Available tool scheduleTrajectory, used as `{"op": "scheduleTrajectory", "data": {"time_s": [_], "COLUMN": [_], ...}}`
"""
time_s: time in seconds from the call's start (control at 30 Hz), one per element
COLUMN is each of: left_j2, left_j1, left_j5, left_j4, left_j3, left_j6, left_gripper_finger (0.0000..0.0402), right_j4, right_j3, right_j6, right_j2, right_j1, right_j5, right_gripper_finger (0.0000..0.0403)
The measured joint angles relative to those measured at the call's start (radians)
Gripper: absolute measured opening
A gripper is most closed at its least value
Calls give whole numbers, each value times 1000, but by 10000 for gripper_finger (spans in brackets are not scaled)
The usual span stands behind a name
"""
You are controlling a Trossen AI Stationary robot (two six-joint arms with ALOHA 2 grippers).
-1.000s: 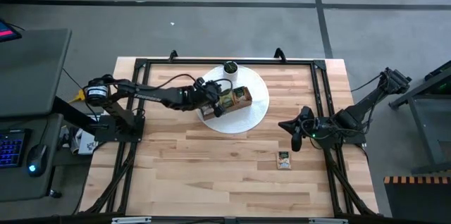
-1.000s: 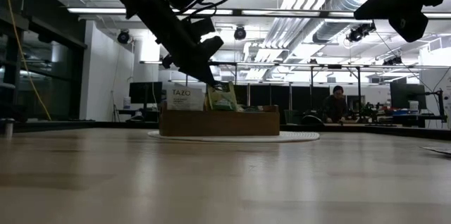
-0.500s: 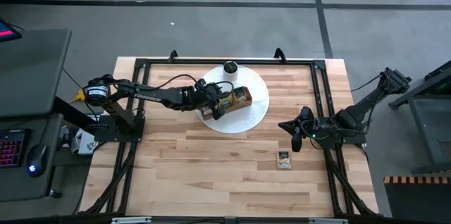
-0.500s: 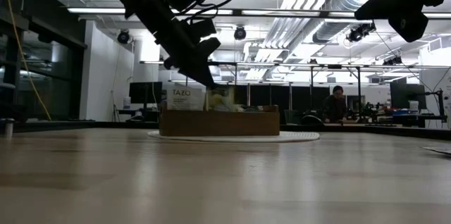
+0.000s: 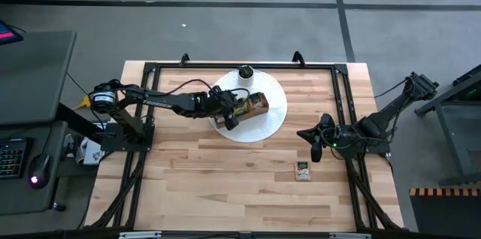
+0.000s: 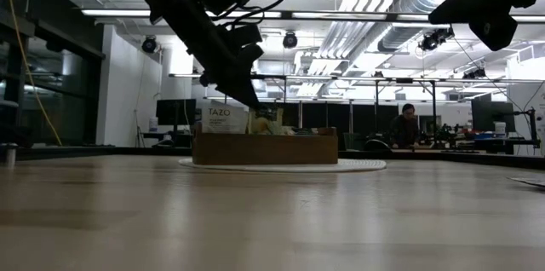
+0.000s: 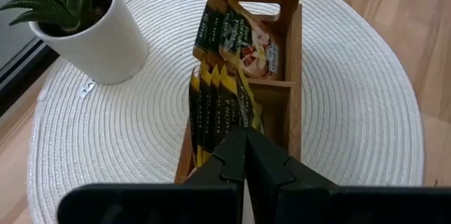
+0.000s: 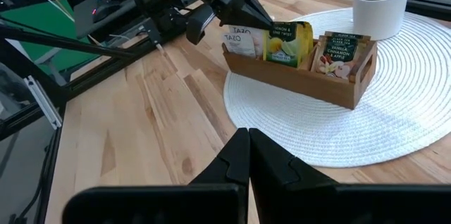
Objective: Pick & Place Tea
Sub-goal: Put the yellow tea bag into the middle section of the wooden organizer, then put the brown tea bag into the right section of the wooden organizer
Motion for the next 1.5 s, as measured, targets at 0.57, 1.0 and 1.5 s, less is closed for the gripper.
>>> {"op": "scheduleTrajectory", "data": {"time_s": [0.57,1.0,1.5], "left_j2": [0,1,28], "left_j1": [0,0,-104], "left_j5": [-4,-2,272], "left_j4": [32,10,20], "left_j3": [0,68,236], "left_j6": [7,7,-106], "left_gripper_finger": [78,176,41], "right_j4": [0,0,-152], "right_j3": [0,0,29], "right_j6": [-8,-15,33], "right_j2": [0,0,-110], "right_j1": [0,0,-13], "right_j5": [-20,-50,-57], "right_gripper_finger": [0,0,0]}}
